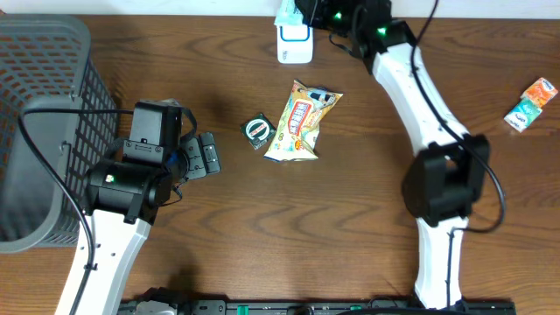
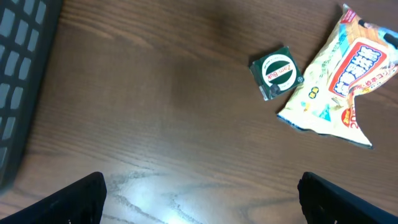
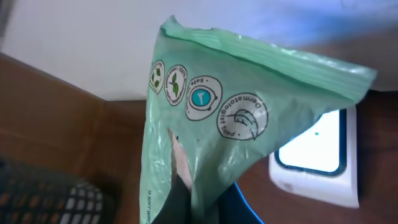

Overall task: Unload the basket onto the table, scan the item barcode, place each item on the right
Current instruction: 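Carry the mint-green pack up under the white scanner, then swing the mint-green pack to the top-right corner and release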

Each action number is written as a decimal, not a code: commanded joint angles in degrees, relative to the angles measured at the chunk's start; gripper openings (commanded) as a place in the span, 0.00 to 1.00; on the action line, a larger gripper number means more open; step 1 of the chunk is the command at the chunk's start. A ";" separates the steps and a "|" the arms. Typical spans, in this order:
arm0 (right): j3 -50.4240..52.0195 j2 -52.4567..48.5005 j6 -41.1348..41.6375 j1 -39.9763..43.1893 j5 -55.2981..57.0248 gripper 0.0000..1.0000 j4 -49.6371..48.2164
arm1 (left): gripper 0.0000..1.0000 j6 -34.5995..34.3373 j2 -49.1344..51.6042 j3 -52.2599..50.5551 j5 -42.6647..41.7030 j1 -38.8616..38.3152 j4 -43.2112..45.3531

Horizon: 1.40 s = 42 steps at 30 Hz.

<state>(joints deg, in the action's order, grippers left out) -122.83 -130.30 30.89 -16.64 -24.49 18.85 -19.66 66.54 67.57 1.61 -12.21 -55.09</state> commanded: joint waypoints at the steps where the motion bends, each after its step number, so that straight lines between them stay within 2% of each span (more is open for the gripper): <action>1: -4.92 -5.29 -0.70 -0.28 -0.68 0.01 0.13 | 0.98 -0.52 0.11 0.50 -0.07 0.09 0.02; 12: -4.90 -12.72 -0.76 -0.22 1.14 0.01 -0.15 | 0.98 -0.52 0.11 0.50 -0.07 0.09 0.02; 23: -5.01 -12.26 -3.87 2.14 1.03 0.01 2.03 | 0.98 -0.52 0.11 0.50 -0.07 0.09 0.02; 29: -5.01 -7.63 -6.21 6.25 1.22 0.01 4.87 | 0.98 -0.52 0.11 0.52 -0.09 0.09 0.02; 35: -5.01 -1.42 -7.41 12.46 8.39 0.01 14.08 | 0.98 -0.52 0.11 0.50 -0.07 0.09 0.02; 42: -4.98 1.40 -19.41 21.31 22.29 0.01 30.45 | 0.98 -0.52 0.11 0.50 -0.07 0.09 0.02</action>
<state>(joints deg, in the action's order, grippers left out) -126.98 -130.34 19.88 1.39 -11.40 45.25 -19.66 66.54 67.57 1.63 -12.21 -55.09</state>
